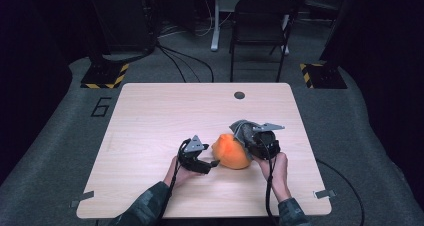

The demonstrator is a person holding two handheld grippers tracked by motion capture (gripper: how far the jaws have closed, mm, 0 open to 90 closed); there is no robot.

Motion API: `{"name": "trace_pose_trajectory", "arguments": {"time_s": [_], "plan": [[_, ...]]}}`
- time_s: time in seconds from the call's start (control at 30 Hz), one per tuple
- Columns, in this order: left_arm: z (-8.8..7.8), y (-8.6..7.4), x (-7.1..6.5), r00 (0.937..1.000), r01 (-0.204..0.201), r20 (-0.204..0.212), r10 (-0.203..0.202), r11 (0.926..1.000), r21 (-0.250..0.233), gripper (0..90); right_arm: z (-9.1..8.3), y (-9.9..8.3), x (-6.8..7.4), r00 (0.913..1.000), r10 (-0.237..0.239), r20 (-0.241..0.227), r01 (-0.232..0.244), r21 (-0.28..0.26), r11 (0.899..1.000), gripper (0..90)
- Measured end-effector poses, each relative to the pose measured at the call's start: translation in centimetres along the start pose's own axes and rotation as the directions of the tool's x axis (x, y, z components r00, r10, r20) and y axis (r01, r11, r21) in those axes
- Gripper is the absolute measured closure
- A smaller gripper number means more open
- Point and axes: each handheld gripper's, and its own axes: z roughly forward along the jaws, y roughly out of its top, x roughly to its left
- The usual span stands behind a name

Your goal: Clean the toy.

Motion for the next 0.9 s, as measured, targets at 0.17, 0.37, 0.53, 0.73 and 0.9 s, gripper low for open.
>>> {"name": "trace_pose_trajectory", "arguments": {"time_s": [0.17,0.37,0.53,0.73,0.9], "plan": [[0.8,0.0,-0.1,0.9987,-0.050,0.007,0.050,0.9984,0.026,19.3,0.2,0.1,0.2,1.0000,0.009,-0.002,-0.009,-0.001,1.000,76.1],[1.6,0.2,-0.8,0.9934,-0.115,0.004,0.115,0.9920,0.053,25.8,0.4,0.1,0.3,1.0000,0.005,-0.001,-0.005,-0.003,1.000,76.1],[1.9,0.2,-1.0,0.9920,-0.124,-0.018,0.125,0.9904,0.063,35.9,0.5,0.1,0.1,1.0000,-0.001,-0.007,0.000,-0.003,1.000,76.1],[2.0,0.2,-1.4,0.9891,-0.137,-0.046,0.140,0.9882,0.069,48.7,0.4,-0.1,0.3,1.0000,0.005,-0.003,-0.005,-0.008,1.000,76.1],[2.0,0.2,-1.3,0.9909,-0.123,-0.048,0.126,0.9906,0.060,58.3,0.5,0.0,0.2,0.9999,0.014,-0.006,-0.014,-0.009,1.000,76.1]]}}
